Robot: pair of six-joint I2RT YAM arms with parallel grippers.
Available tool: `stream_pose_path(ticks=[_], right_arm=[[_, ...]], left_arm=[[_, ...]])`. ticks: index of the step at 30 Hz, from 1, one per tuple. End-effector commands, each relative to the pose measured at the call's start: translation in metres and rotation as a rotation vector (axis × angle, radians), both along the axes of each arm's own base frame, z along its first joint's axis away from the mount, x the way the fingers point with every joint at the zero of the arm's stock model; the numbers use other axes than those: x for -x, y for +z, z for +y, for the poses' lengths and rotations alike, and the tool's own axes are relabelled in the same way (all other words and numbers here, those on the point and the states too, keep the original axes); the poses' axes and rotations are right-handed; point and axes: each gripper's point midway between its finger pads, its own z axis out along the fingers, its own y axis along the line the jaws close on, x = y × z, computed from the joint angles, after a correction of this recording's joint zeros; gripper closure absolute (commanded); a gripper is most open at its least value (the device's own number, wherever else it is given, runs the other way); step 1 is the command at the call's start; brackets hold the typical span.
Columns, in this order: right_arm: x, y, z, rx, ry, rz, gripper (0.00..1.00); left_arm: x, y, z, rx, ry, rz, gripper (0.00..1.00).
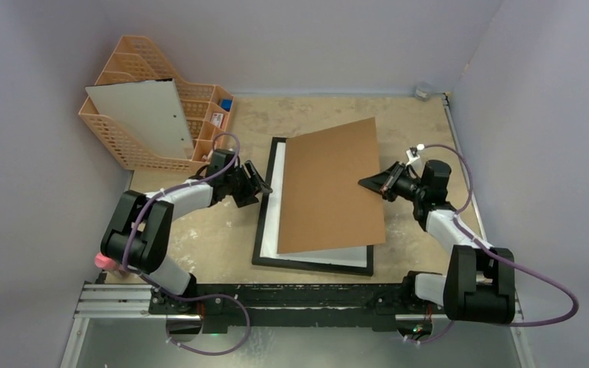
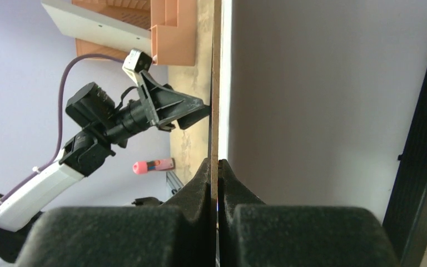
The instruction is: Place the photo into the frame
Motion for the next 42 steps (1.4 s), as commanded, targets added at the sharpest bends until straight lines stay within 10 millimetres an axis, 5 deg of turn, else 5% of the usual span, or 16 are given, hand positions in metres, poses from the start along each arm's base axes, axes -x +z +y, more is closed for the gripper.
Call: stream_pose_path(ticks=[1,10,25,42], right_arm=[[0.011,0.025,0.013,-0.065,0.056,-0.109,1.00],[0.013,0.012,0.018,-0.095,0.000,-0.111,1.00],[0.001,-0.007,0.022,-0.081,-0.011,-0.108,1.00],[0.022,-0.053,0.035,-0.072,0.038,0.063,1.00]], left_arm=[[-0.012,0.001,0.003,-0.038,-0.014,-0.046,0.42],[-0.004,-0.003,-0.004,0.025,-0.024,-0.046,0.52],[-0.003,-0.007,-0.006,0.021,-0.053,-0.034,0.54],[-0.006,-0.008,-0.010,0.039,-0.060,-0.039,0.54]])
